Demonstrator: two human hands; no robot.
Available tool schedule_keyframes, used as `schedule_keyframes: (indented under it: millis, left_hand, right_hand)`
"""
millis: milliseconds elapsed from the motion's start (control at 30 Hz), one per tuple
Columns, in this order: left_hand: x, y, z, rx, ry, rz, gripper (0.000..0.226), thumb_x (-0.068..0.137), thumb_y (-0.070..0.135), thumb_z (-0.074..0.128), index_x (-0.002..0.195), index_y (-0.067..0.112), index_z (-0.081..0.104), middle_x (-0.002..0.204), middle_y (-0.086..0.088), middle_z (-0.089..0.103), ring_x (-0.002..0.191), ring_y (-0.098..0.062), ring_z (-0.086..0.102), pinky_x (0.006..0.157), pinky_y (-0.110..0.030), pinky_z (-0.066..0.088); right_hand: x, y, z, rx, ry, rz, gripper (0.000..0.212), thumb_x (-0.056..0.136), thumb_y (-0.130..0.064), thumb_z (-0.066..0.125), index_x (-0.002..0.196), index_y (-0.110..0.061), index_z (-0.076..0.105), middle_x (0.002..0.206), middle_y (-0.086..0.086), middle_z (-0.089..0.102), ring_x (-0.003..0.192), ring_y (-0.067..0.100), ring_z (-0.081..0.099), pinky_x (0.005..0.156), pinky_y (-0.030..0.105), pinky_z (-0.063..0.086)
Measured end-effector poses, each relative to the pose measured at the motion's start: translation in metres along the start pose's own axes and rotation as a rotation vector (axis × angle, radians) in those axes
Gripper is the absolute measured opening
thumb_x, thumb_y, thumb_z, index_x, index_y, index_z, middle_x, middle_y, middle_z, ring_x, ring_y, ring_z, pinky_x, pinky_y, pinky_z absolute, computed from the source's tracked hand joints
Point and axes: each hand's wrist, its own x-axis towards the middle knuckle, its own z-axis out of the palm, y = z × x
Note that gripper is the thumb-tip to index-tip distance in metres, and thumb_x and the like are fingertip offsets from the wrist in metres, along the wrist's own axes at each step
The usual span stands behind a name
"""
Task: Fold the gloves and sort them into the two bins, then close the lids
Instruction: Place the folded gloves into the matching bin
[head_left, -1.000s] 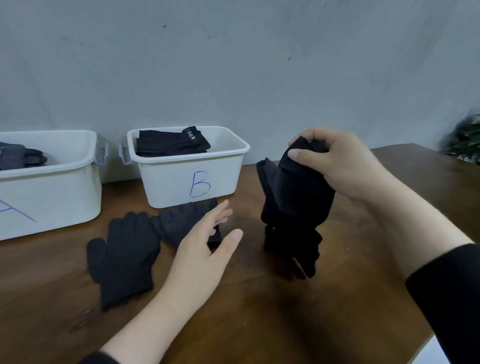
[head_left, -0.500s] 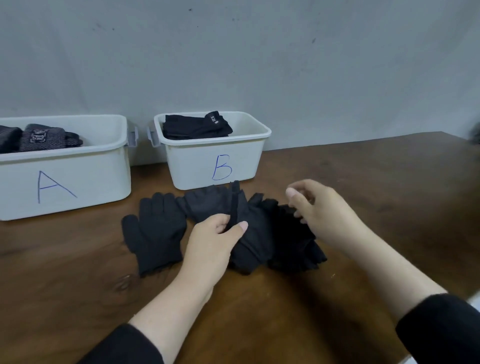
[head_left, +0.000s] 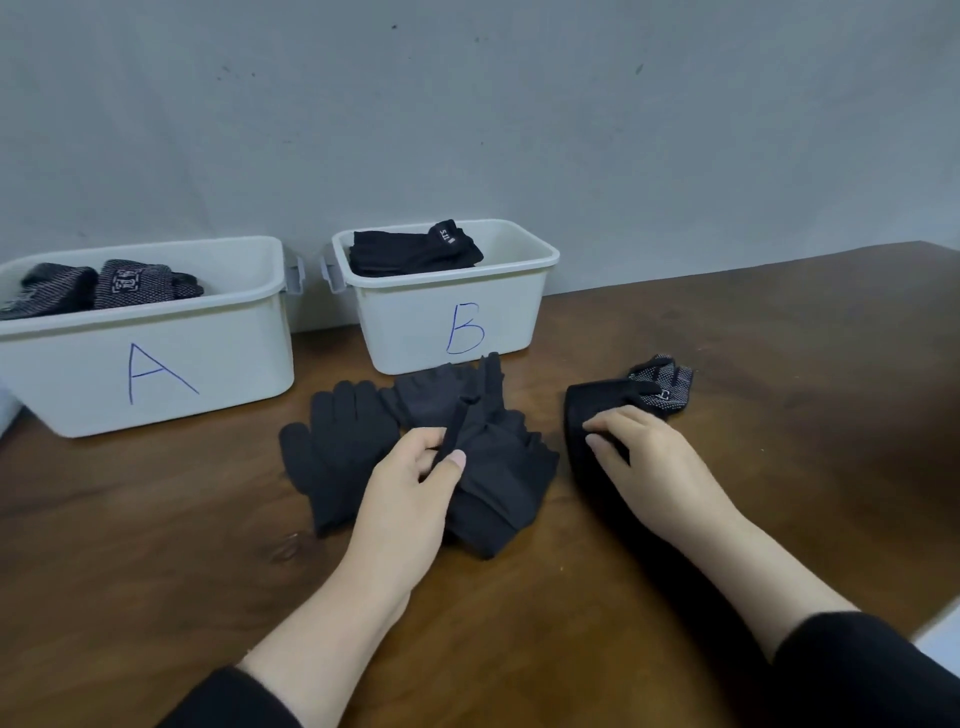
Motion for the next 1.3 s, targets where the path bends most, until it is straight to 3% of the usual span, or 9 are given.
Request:
schedule_keyframes:
  millis: [100, 200, 300, 400, 500, 600, 667, 800, 1300]
  left_hand:
    - [0.002, -0.001, 0.000, 0.012, -0.012, 0.000, 0.020, 0.101, 0.024, 0.058, 0.118, 0.031, 0.066, 0.110, 0.015, 0.073, 0.105, -0.004, 0.067, 0.093, -0.031, 0.055]
    - [0.001, 0.002, -0.001, -0.071, 0.004, 0.028, 0.021, 0.102, 0.021, 0.056, 0.119, 0.028, 0.066, 0.112, 0.012, 0.073, 0.108, -0.006, 0.068, 0.097, -0.036, 0.054]
    - [0.001, 0.008, -0.007, -0.238, 0.031, 0.071, 0.021, 0.102, 0.016, 0.054, 0.119, 0.022, 0.065, 0.112, 0.004, 0.074, 0.109, -0.014, 0.069, 0.097, -0.040, 0.052]
    - [0.004, 0.010, -0.013, -0.372, -0.019, 0.055, 0.024, 0.103, 0.016, 0.052, 0.125, 0.017, 0.061, 0.117, -0.002, 0.073, 0.114, -0.018, 0.067, 0.099, -0.041, 0.050]
    - [0.008, 0.005, -0.020, -0.056, -0.014, 0.140, 0.022, 0.101, 0.032, 0.052, 0.120, 0.028, 0.063, 0.109, 0.013, 0.073, 0.107, -0.003, 0.066, 0.093, -0.025, 0.052]
    - [0.020, -0.005, -0.034, 0.363, 0.135, 0.283, 0.020, 0.101, 0.036, 0.049, 0.114, 0.034, 0.064, 0.103, 0.021, 0.069, 0.102, 0.008, 0.060, 0.085, -0.007, 0.044]
    - [0.032, -0.011, -0.043, 0.592, 0.128, 0.317, 0.030, 0.104, 0.029, 0.047, 0.131, 0.032, 0.058, 0.122, 0.020, 0.064, 0.115, 0.005, 0.055, 0.100, -0.014, 0.041]
    - [0.049, -0.023, -0.038, 1.083, -0.166, 0.473, 0.048, 0.102, 0.041, 0.049, 0.148, 0.029, 0.045, 0.156, 0.011, 0.038, 0.146, -0.011, 0.029, 0.122, -0.036, 0.019]
    - [0.048, -0.029, -0.085, 1.157, -0.060, 0.340, 0.030, 0.099, 0.043, 0.051, 0.128, 0.035, 0.055, 0.122, 0.018, 0.056, 0.114, -0.011, 0.049, 0.094, -0.036, 0.041]
  right_hand:
    - [-0.001, -0.025, 0.004, 0.153, 0.063, -0.049, 0.020, 0.099, -0.039, 0.058, 0.106, -0.026, 0.071, 0.099, -0.015, 0.065, 0.095, 0.004, 0.060, 0.084, 0.021, 0.047]
    - [-0.002, -0.045, 0.014, 0.252, -0.053, -0.006, 0.030, 0.097, -0.046, 0.060, 0.119, -0.027, 0.069, 0.104, -0.018, 0.065, 0.099, -0.001, 0.060, 0.085, 0.013, 0.047]
    - [0.001, -0.056, 0.019, 0.379, 0.019, 0.051, 0.033, 0.095, -0.047, 0.063, 0.124, -0.031, 0.065, 0.107, -0.021, 0.064, 0.102, -0.006, 0.059, 0.085, 0.009, 0.046]
    - [0.005, -0.064, 0.020, 0.628, -0.033, 0.205, 0.034, 0.094, -0.046, 0.064, 0.127, -0.036, 0.060, 0.103, -0.014, 0.071, 0.092, 0.000, 0.069, 0.082, 0.016, 0.054]
    - [0.006, -0.070, 0.026, 0.940, -0.129, 0.291, 0.036, 0.098, -0.023, 0.066, 0.133, -0.030, 0.059, 0.103, 0.011, 0.071, 0.084, 0.024, 0.075, 0.078, 0.039, 0.063]
    - [0.006, -0.065, 0.028, 0.812, -0.084, 0.317, 0.034, 0.101, -0.011, 0.059, 0.130, -0.028, 0.062, 0.105, 0.015, 0.067, 0.070, 0.022, 0.070, 0.065, 0.033, 0.061]
    - [0.007, -0.059, 0.027, 0.681, -0.054, 0.319, 0.033, 0.102, -0.011, 0.053, 0.126, -0.032, 0.063, 0.095, 0.005, 0.070, 0.055, 0.016, 0.058, 0.056, 0.029, 0.054]
    - [0.006, -0.054, 0.029, 0.660, 0.003, 0.343, 0.035, 0.103, -0.012, 0.043, 0.115, -0.038, 0.064, 0.061, 0.008, 0.051, 0.044, 0.013, 0.032, 0.041, 0.024, 0.028]
    - [0.021, -0.083, 0.031, 0.788, 0.127, 0.366, 0.037, 0.100, -0.009, 0.041, 0.099, -0.033, 0.070, 0.060, -0.009, 0.056, 0.055, 0.013, 0.041, 0.051, 0.029, 0.035]
